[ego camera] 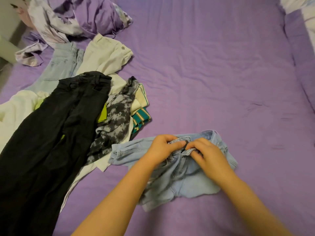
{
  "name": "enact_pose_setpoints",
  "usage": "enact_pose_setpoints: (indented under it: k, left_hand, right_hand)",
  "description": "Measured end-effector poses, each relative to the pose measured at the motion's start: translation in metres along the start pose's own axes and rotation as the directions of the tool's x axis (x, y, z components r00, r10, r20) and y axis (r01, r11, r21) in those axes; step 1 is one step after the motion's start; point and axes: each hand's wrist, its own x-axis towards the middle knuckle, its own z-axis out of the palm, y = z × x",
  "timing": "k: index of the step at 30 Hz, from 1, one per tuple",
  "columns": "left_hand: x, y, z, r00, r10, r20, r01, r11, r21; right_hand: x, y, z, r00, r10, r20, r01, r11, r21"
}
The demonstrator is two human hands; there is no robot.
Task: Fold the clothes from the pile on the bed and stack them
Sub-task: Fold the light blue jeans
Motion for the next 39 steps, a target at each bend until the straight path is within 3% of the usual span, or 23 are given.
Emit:
enact_pose_setpoints:
  k: [5,9,12,15,18,20,22,26,31,35,39]
  left_hand:
    - [-0.038,0.059,0.018,0.995,0.029,-0.099,-0.034,0.998,-0.053]
    - [-0.062,0.101,0.023,0.988,0.099,-0.119,-0.099,0.995,0.000]
    - [-0.080,0.123,0.023,0.984,0.157,-0.085,-0.152,0.986,0.062]
    - [-0.101,0.138,0.020,0.977,0.208,0.047,-0.213,0.962,0.171]
    - [-0.117,0.149,0.026,0.947,0.315,0.059,-0.304,0.826,0.475]
    - [-0.127,0.160,0.033,0.926,0.377,0.014,-0.319,0.764,0.561]
    - [-0.134,0.170,0.038,0.921,0.389,0.002,-0.323,0.762,0.562]
    - [-0.150,0.189,0.038,0.924,0.382,0.022,-0.348,0.814,0.466]
    - [-0.164,0.210,0.038,0.920,0.391,0.025,-0.366,0.834,0.413]
    - [-0.171,0.219,0.039,0.920,0.391,0.014,-0.360,0.832,0.423]
    - [-0.178,0.229,0.038,0.930,0.364,-0.044,-0.339,0.900,0.273]
  right_hand:
    - [-0.018,-0.039,-0.044,0.973,-0.110,-0.205,0.123,0.991,0.056]
    - [-0.030,-0.063,-0.072,0.934,-0.168,-0.315,0.182,0.983,0.016]
    - [-0.038,-0.077,-0.096,0.935,-0.198,-0.293,0.197,0.980,-0.033]
    - [-0.046,-0.091,-0.122,0.954,-0.187,-0.233,0.178,0.982,-0.062]
    - [-0.051,-0.109,-0.149,0.985,-0.128,-0.118,0.122,0.991,-0.052]
    - [-0.054,-0.122,-0.166,0.993,-0.107,-0.047,0.103,0.990,-0.094]
    - [-0.056,-0.131,-0.184,0.995,-0.101,0.015,0.102,0.990,-0.095]
    - [-0.063,-0.138,-0.214,0.977,-0.145,0.157,0.112,0.973,0.201]
    - [-0.068,-0.146,-0.226,0.977,-0.165,0.137,0.099,0.914,0.393]
    - [-0.067,-0.152,-0.231,0.976,-0.171,0.134,0.108,0.917,0.383]
    - [-0.067,-0.159,-0.229,0.978,-0.200,0.058,0.162,0.905,0.393]
